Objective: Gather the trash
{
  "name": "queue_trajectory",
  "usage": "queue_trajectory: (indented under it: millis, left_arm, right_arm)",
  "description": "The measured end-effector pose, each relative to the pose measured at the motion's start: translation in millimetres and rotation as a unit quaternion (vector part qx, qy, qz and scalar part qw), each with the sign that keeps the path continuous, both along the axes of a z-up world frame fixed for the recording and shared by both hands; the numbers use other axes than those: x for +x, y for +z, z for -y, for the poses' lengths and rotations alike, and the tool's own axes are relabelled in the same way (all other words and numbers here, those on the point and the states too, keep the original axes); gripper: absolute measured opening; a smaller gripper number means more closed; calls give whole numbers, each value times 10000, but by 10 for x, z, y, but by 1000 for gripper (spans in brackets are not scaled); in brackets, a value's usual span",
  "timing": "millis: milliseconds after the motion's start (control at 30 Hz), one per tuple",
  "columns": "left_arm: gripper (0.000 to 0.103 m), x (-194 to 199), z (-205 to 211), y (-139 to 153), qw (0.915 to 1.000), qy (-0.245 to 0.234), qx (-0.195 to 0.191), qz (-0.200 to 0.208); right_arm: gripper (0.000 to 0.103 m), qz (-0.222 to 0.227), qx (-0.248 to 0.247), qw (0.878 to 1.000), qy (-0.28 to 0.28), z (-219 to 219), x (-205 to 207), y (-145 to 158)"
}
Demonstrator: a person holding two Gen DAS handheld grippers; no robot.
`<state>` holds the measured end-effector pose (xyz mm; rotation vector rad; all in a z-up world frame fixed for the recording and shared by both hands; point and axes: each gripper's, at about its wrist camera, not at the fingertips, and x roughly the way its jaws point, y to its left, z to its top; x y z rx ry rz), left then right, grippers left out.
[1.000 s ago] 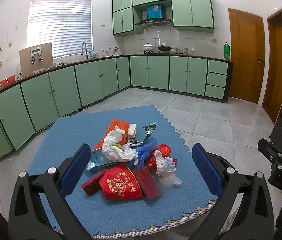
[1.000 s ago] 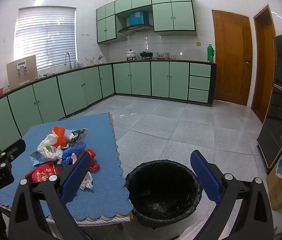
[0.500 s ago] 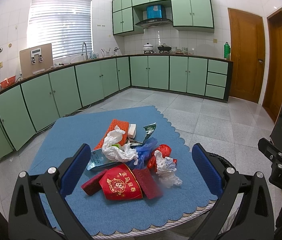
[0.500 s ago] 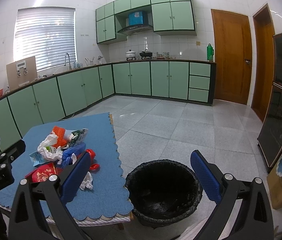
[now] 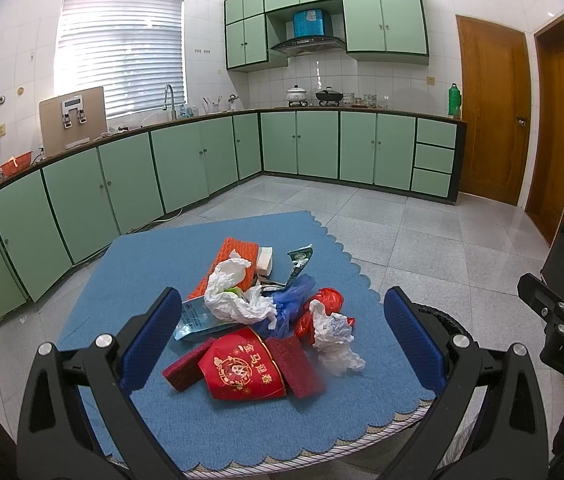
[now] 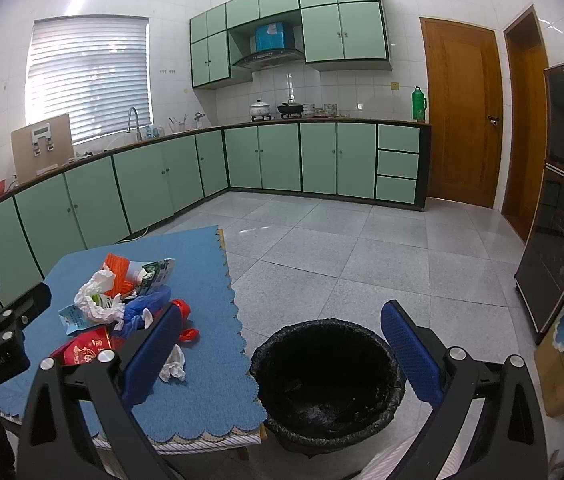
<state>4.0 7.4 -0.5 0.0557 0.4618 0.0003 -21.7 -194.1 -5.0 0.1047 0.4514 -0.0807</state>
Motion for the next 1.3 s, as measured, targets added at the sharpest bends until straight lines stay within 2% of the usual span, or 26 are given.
queue_trajectory:
  millis: [900, 1067, 1300]
  left_arm:
    - [98, 25, -48, -48, 10000, 12, 16, -29]
    - [98, 80, -234, -73, 9999, 147, 58, -2]
    - [98, 144, -642, -252, 9982, 573, 111, -154]
  right_arm:
    - [97, 22, 28, 10000, -28, 17, 18, -30]
    - [97, 45, 29, 9999, 88, -35, 70, -75]
    - [97, -29, 65, 9992, 389, -239, 289, -259]
